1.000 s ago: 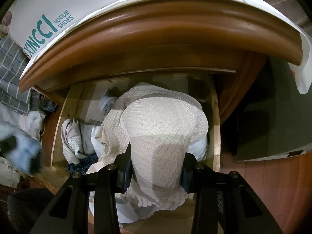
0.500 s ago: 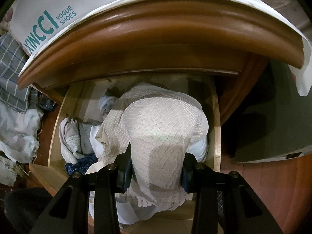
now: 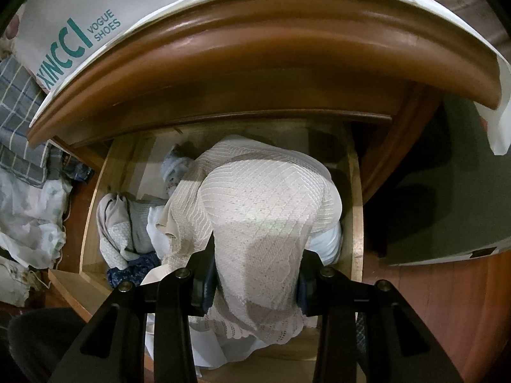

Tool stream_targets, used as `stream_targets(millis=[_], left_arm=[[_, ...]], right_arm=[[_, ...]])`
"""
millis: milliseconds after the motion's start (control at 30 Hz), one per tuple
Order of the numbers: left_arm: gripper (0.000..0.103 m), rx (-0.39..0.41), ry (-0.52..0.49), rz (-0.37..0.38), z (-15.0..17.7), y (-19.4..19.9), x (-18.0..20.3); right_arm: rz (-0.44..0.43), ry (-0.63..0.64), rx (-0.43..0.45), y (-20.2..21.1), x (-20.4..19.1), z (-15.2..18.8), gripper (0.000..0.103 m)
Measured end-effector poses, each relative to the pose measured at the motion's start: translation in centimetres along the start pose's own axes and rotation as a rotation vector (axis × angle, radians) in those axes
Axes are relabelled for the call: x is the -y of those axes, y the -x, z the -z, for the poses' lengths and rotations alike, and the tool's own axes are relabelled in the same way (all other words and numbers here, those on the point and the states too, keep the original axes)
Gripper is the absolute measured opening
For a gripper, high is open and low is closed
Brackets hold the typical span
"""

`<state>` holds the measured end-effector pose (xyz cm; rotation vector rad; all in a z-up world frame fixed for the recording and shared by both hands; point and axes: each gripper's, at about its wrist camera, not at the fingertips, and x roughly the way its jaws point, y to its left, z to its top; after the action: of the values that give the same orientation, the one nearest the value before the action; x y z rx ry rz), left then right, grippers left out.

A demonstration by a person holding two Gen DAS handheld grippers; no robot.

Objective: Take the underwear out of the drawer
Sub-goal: 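Carry the blue sock into the white shoe box and open the left tool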

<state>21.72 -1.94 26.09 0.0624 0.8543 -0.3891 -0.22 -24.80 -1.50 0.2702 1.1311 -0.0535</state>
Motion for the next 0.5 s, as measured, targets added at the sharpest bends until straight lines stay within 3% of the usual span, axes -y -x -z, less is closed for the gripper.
stream_targets(millis=[200, 500], left_arm=[[0.042, -0.096, 0.028, -0.024, 0.8, -5.6, 0.0], [0.042, -0.169, 0.038, -0.106, 2.8, -8.8, -0.5]], right_arm=[[-0.001, 0.000, -0.002, 0.0, 0.0, 0.0, 0.037], [0.000, 0.001, 0.000, 0.0, -0.1, 0.0, 0.037]])
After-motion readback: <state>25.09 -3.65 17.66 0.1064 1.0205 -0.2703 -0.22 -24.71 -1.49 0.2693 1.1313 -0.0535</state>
